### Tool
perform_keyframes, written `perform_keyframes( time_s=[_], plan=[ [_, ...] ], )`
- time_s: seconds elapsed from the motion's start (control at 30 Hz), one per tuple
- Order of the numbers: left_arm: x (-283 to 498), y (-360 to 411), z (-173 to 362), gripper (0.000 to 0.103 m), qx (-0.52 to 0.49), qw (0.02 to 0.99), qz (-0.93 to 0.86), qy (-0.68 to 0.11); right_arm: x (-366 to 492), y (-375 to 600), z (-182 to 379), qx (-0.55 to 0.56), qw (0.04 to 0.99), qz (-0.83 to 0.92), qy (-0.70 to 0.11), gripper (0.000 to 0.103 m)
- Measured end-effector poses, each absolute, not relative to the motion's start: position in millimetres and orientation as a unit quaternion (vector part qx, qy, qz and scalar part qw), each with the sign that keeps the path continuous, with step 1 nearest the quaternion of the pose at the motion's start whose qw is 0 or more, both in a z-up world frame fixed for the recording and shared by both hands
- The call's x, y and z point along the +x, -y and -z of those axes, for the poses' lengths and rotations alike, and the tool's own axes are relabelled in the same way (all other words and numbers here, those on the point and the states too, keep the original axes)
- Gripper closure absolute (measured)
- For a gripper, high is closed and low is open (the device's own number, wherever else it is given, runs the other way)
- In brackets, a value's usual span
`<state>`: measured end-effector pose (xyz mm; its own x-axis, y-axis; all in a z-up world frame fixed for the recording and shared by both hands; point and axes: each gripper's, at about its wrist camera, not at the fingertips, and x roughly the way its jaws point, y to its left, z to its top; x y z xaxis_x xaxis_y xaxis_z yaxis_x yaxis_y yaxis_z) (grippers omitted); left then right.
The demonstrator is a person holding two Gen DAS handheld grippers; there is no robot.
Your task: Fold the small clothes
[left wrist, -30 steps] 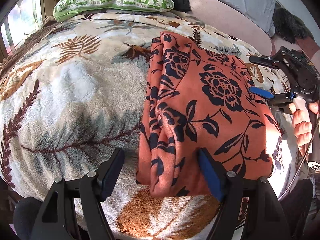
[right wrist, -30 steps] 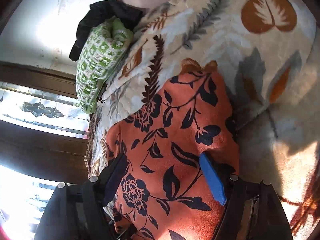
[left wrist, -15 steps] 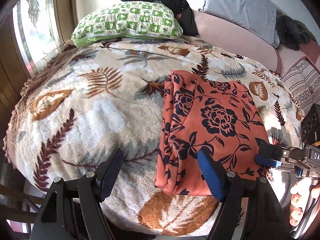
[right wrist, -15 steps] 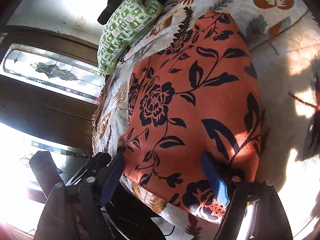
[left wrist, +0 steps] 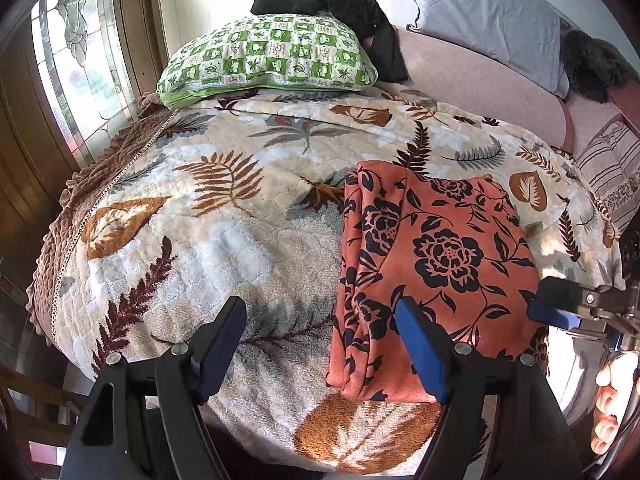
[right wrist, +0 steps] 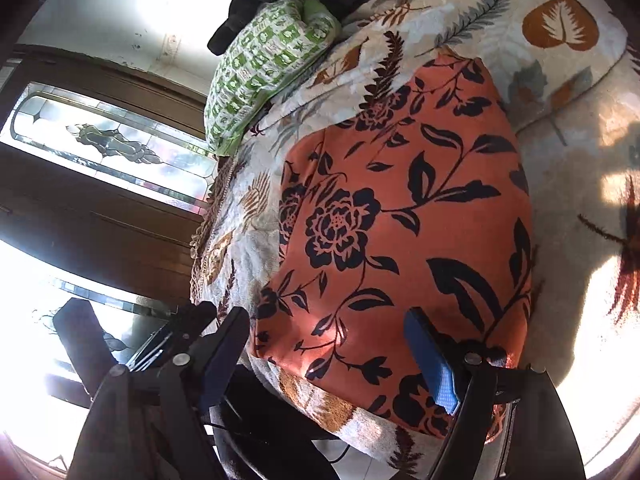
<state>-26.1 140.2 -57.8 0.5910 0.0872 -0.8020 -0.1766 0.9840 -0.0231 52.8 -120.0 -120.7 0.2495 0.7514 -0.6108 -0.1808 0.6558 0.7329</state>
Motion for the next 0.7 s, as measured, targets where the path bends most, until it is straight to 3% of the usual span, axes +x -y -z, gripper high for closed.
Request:
perform_keyframes(
  time_s=[0.2,0.4,0.47,0.53,0.7],
  plan=[
    [-22.5,-141.7,63.4,0.025,-0.05,0.887,-0.075,-0.452,73.8,115.7,147.9,0.255,0.74,-0.285,-0.553,0.017],
    [-4.4,-156.9,76.6,0.025,-0.098,0.882,-0.026,-0.461,67.6,123.7,110.0,0.249,0.764,-0.307,-0.51,0.017],
    [9.7,-170.0,83.0,0.02,-0.131,0.881,0.005,-0.455,68.4,145.3,108.2,0.251,0.782,-0.285,-0.495,0.017],
    [29.4,-178.3,95.9,0.013,-0.171,0.87,0.047,-0.46,77.2,175.1,124.1,0.284,0.776,-0.249,-0.505,0.017],
    [70.6,-155.2,155.9,0.013,-0.175,0.83,0.082,-0.523,119.0,178.9,175.1,0.321,0.725,-0.254,-0.554,0.016]
  ],
)
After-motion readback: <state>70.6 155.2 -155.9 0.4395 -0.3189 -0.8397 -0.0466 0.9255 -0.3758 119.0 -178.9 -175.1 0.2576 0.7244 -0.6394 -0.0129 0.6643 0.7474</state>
